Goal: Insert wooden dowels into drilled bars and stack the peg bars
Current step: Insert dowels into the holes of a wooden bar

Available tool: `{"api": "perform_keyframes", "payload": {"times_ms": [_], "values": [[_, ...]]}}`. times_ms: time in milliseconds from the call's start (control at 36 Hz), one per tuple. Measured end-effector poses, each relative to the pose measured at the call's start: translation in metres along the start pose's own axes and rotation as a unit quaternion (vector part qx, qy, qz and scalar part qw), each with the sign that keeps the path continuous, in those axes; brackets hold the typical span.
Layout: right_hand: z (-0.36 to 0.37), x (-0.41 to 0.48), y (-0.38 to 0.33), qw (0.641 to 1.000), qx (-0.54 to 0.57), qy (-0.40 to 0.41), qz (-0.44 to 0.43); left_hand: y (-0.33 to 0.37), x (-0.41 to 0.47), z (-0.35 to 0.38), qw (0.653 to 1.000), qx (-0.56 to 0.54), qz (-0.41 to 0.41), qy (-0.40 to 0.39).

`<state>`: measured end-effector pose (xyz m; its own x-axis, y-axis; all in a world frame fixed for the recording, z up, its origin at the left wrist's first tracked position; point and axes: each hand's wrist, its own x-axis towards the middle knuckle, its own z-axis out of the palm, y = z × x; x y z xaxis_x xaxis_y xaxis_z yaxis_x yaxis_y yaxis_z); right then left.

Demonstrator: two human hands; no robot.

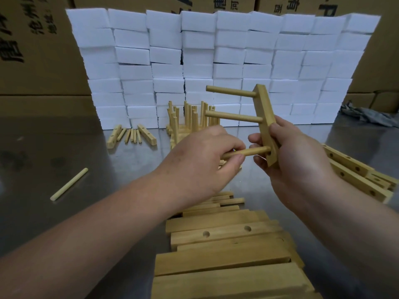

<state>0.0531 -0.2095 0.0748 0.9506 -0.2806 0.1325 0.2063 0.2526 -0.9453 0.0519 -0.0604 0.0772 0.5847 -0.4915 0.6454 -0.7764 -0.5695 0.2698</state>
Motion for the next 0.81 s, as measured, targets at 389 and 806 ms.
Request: {"api": "perform_keyframes", "payload": {"times_ms": [389,806], "values": [[0.002,-0.002,-0.009,0.998,0.056,0.012,-0.004,0.003,-0.001,-0.003,0.995,0.074,0.049,-0.048],[0.005,-0.013,-0.003,0.998,0.023,-0.026,-0.048,0.006,0.000,-0.011,0.989,0.107,0.098,-0.041]]}}
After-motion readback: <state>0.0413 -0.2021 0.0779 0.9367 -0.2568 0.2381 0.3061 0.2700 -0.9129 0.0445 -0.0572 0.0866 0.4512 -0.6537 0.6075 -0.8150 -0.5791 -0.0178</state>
